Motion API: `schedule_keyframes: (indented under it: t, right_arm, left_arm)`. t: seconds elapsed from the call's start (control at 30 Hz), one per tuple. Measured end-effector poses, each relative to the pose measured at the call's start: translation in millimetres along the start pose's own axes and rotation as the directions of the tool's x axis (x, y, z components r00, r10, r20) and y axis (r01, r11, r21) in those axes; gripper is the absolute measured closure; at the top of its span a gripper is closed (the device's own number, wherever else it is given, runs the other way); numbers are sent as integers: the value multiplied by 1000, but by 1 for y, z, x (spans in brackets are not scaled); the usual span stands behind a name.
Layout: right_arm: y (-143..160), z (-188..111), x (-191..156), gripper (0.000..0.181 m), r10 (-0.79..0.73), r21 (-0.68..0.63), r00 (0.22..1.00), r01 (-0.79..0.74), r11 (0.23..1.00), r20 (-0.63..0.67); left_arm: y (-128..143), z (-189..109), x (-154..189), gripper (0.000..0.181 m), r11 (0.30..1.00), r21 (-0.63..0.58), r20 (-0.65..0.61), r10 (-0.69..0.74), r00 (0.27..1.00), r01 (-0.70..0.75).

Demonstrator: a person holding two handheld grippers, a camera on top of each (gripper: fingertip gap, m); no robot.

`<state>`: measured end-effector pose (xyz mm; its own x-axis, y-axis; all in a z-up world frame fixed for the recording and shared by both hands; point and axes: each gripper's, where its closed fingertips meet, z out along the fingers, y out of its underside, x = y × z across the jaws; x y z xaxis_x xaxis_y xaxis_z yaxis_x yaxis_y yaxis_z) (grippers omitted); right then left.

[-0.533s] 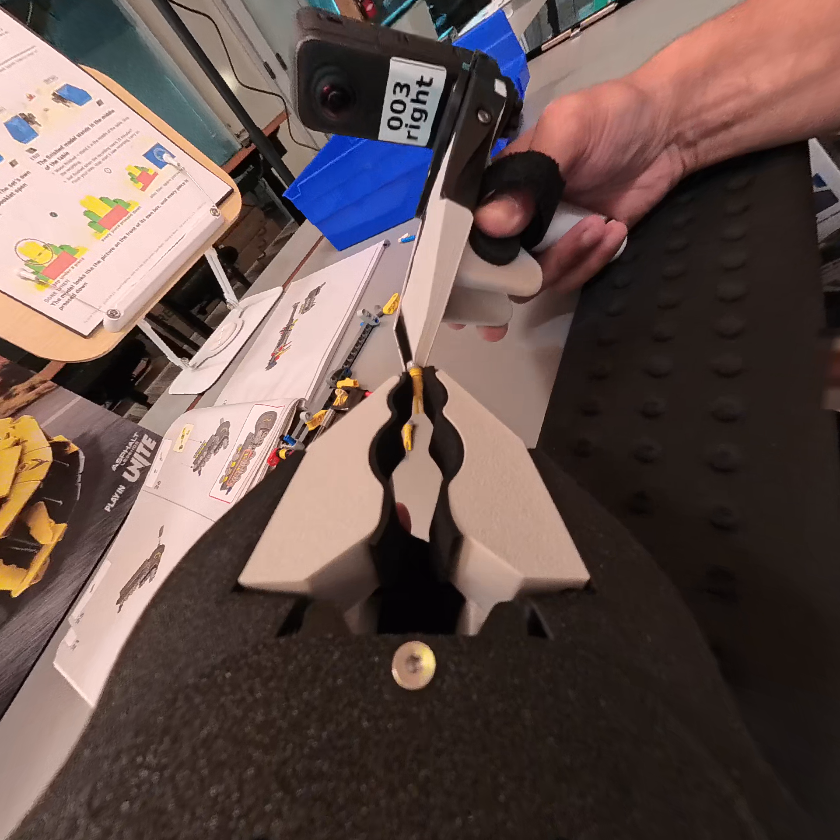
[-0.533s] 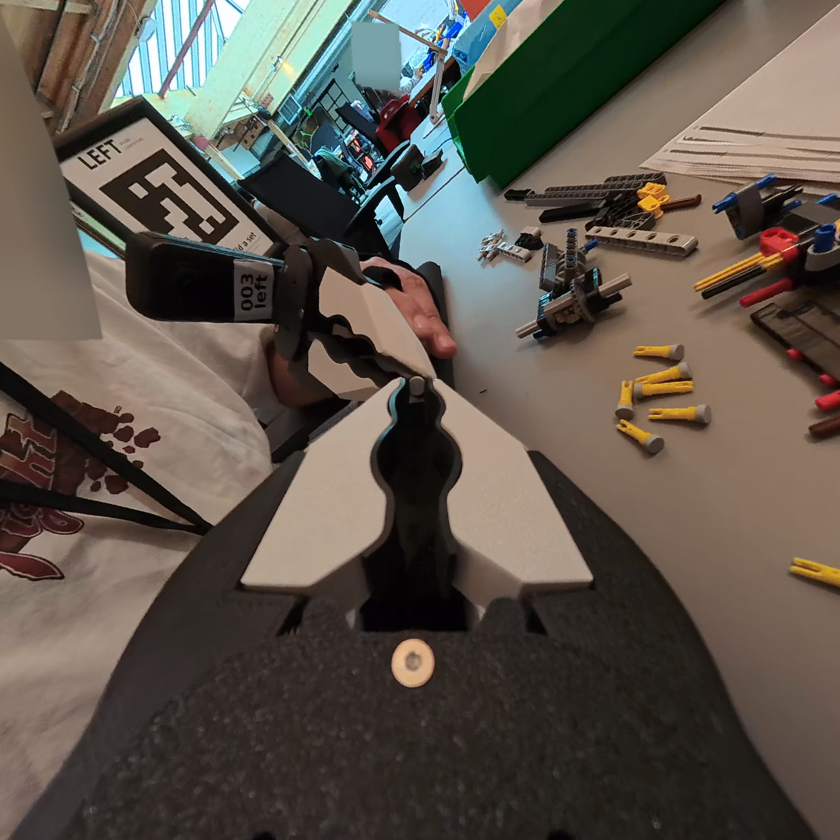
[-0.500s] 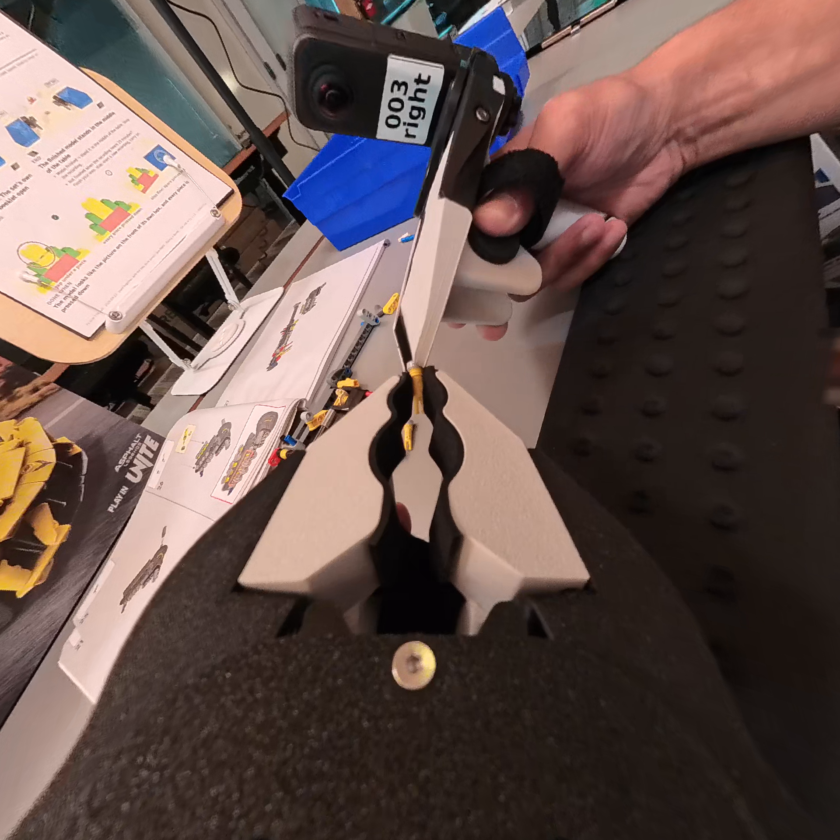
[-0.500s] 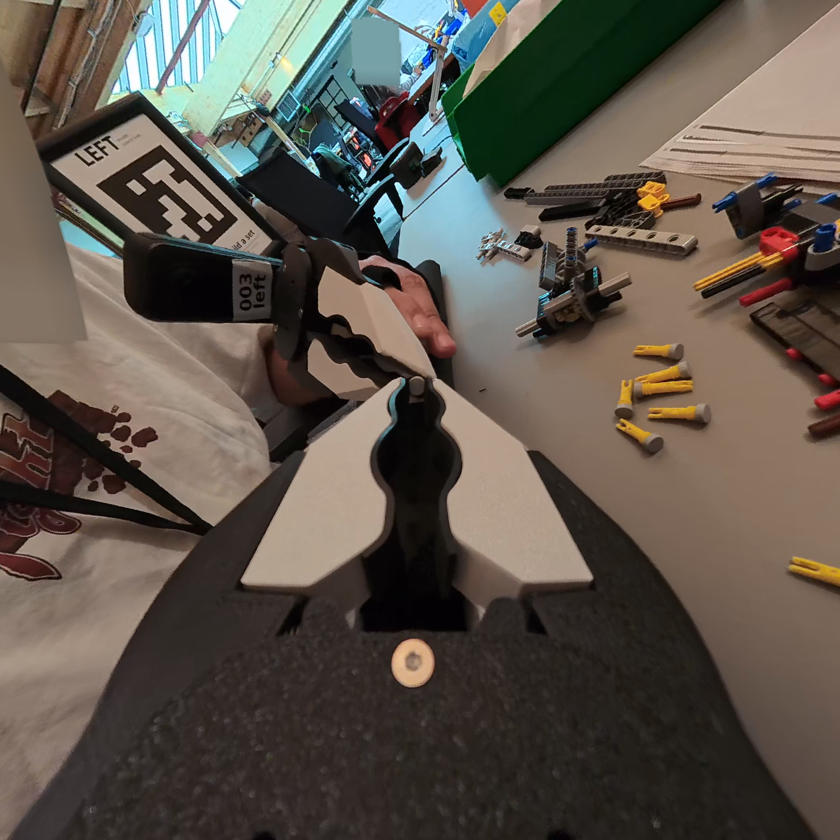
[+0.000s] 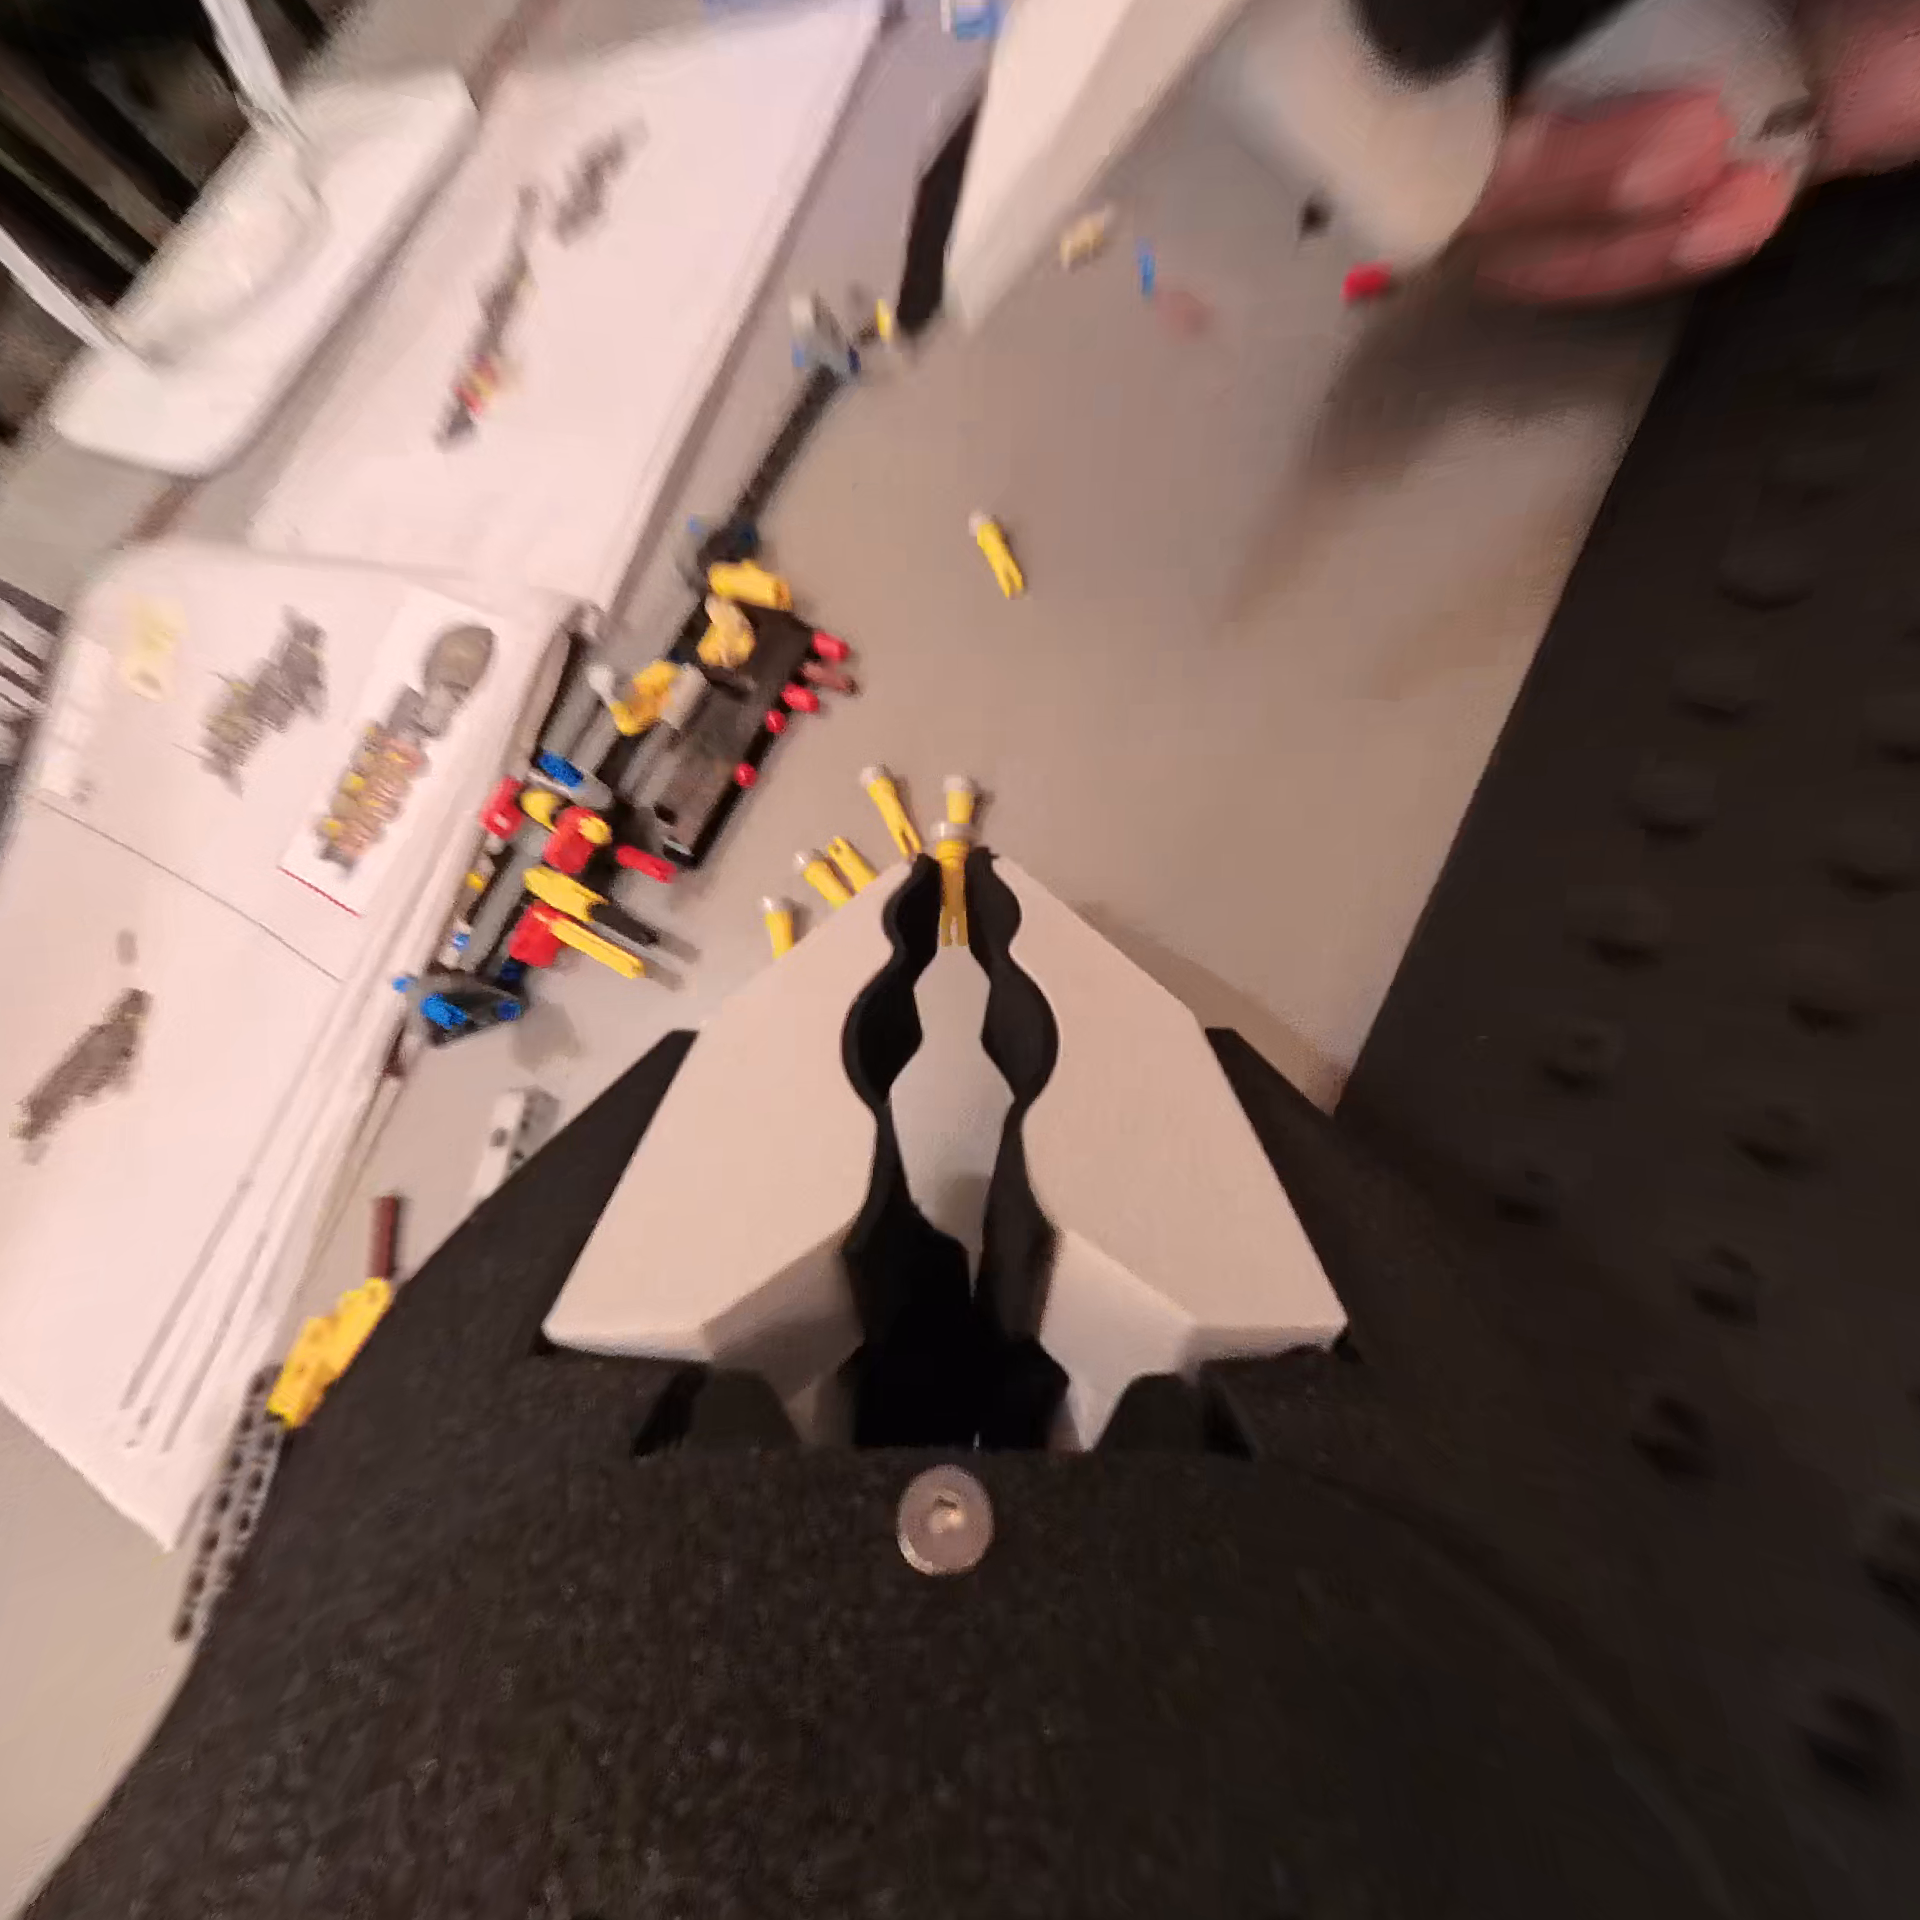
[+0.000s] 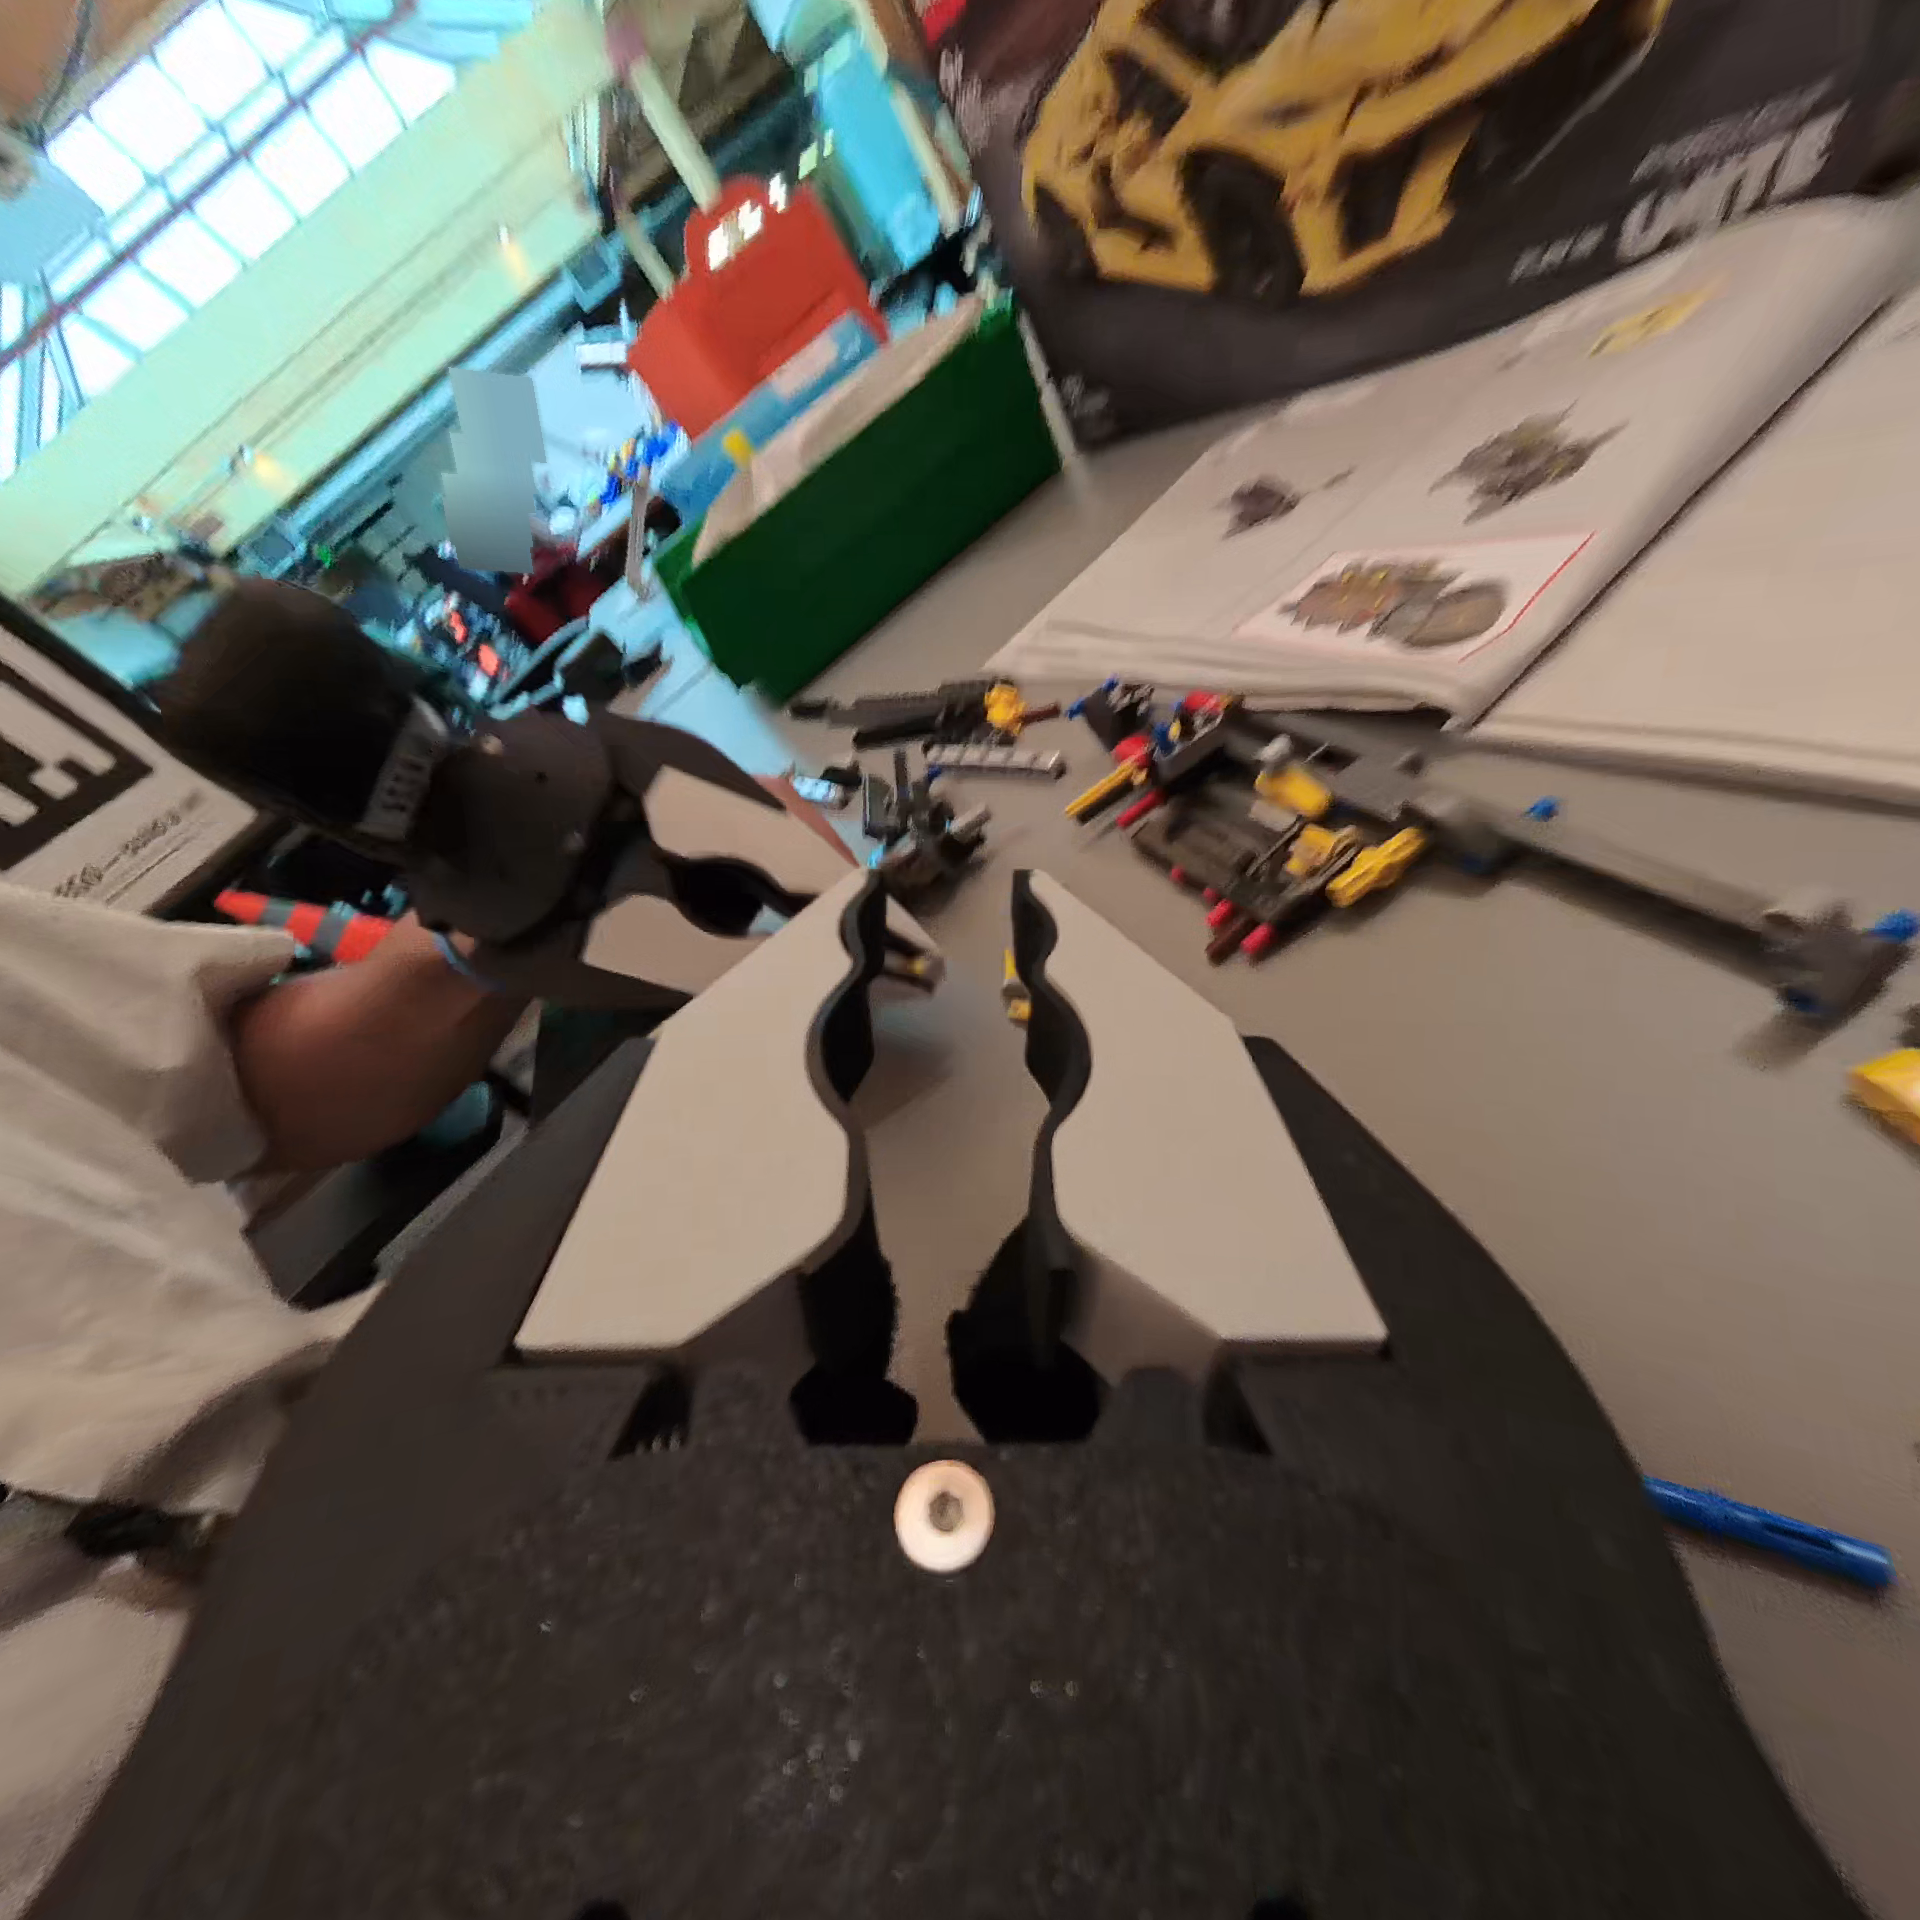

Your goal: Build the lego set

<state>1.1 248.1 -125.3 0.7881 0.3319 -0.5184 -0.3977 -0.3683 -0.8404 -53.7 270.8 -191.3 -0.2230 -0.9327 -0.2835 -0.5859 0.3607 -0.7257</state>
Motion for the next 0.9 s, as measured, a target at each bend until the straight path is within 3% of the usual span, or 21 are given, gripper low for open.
schedule_keyframes:
  t: [0.13,0.3,0.6,0.8,0.9]
  right_arm:
    - [-18,-17,5,162,5,128,999,0,992,-36]
    - [-19,-17,3,163,74,129,997,-78,989,36]
    - [-21,-18,4,163,102,138,993,-111,984,65]
    - [-29,-17,19,164,103,152,995,-102,983,2]
    - [-34,-13,41,164,84,135,991,-69,988,-109]
  left_arm:
    - [2,10,-3,177,999,-35,-14,-14,1000,14]
    - [1,15,13,177,998,-69,-106,-16,994,8]
    - [6,21,16,173,993,-110,-120,-51,991,38]
    - [-14,6,6,158,985,11,-175,-166,970,171]
    - [-30,-14,-29,154,939,129,-213,-288,934,319]
